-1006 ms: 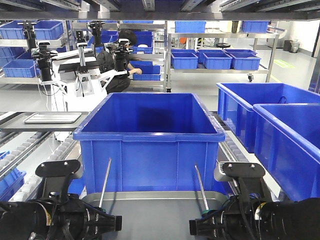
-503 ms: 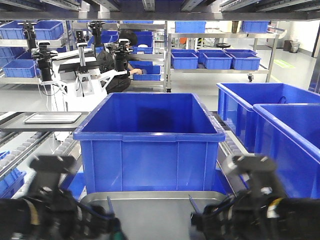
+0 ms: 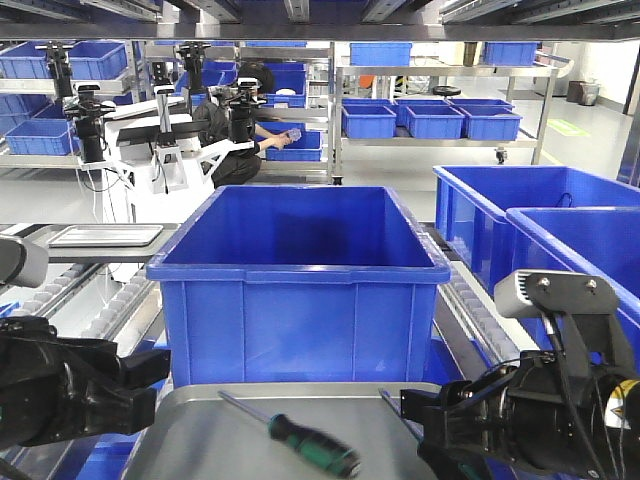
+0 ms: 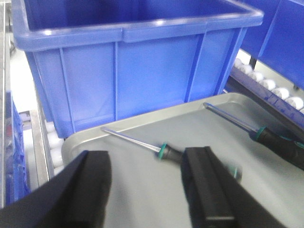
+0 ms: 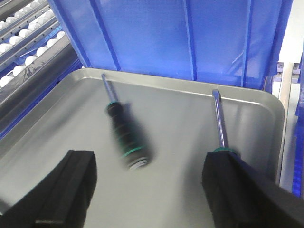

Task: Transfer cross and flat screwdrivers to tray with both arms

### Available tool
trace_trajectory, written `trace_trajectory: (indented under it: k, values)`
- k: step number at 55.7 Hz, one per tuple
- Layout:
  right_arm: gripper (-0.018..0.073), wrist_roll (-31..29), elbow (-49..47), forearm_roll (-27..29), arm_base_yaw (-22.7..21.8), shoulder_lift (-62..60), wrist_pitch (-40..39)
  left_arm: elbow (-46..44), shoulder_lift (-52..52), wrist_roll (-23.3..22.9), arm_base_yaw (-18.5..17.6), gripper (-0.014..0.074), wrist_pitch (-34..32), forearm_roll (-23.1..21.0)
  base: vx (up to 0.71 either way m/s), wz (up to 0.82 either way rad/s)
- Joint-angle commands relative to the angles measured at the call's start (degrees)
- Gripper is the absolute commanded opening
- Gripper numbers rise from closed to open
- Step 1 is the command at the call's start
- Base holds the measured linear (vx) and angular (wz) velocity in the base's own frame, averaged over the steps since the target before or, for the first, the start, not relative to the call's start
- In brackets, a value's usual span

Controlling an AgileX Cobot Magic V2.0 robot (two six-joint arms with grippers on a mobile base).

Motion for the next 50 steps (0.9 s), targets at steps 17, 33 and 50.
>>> trace_trajectory:
  k: [17,33,50]
  values:
    - [0.0547,-0.4,-1.9,-0.2,-0.1,-1.4,-3.7,5.1,-5.4,0.0,2.8,0.0374,-7.5,0.0,0.00,0.00]
    - [0.0547,-0.4,-1.9,-0.2,-0.1,-1.4,-3.6,33.2,-26.0,0.0,16.5,0.0003,-24.3,-1.4,0.00,0.00]
    - [0.0547,-0.4,-1.9,-0.2,-0.1,-1.4,-3.6,52.4,-49.8,12.0,25.3,-0.0006,-30.5,-5.8,0.00,0.00]
